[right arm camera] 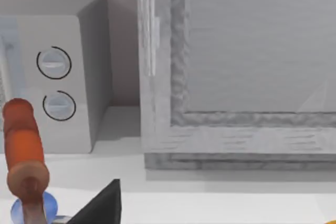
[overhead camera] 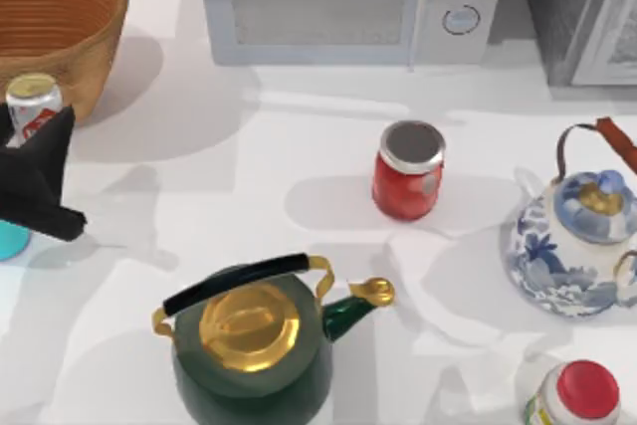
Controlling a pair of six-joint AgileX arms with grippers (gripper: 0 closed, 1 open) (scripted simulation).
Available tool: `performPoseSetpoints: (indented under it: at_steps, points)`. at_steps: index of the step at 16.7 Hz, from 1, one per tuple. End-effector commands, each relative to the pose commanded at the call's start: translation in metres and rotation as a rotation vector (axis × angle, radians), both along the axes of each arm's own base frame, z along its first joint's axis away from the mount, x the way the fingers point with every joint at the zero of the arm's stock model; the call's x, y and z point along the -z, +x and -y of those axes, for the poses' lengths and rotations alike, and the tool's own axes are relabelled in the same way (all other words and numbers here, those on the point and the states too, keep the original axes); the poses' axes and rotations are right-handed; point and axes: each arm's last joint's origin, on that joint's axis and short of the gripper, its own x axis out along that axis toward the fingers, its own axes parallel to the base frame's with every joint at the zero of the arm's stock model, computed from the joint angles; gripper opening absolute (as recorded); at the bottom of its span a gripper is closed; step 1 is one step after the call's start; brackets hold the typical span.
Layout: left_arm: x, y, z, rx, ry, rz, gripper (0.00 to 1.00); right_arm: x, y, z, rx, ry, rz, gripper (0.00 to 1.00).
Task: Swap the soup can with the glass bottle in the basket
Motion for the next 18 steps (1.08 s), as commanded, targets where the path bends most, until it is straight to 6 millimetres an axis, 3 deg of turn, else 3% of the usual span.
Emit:
performPoseSetpoints:
  at_steps: [3, 6, 12, 15, 18]
  points:
    - [0.001, 0.047, 0.015, 0.186, -0.035, -0.081, 0.00, 0.000, 0.000, 0.000, 0.000, 0.000, 0.000, 1.00]
    - [0.023, 0.100, 0.035, 0.379, -0.070, -0.160, 0.00, 0.000, 0.000, 0.000, 0.000, 0.000, 0.000, 1.00]
    - [0.109, 0.187, 0.081, 0.755, -0.110, -0.207, 0.00, 0.000, 0.000, 0.000, 0.000, 0.000, 0.000, 1.00]
    - [0.155, 0.212, 0.103, 0.921, -0.098, -0.140, 0.00, 0.000, 0.000, 0.000, 0.000, 0.000, 0.000, 1.00]
    - [0.186, 0.228, 0.122, 1.056, -0.065, -0.023, 0.00, 0.000, 0.000, 0.000, 0.000, 0.000, 0.000, 1.00]
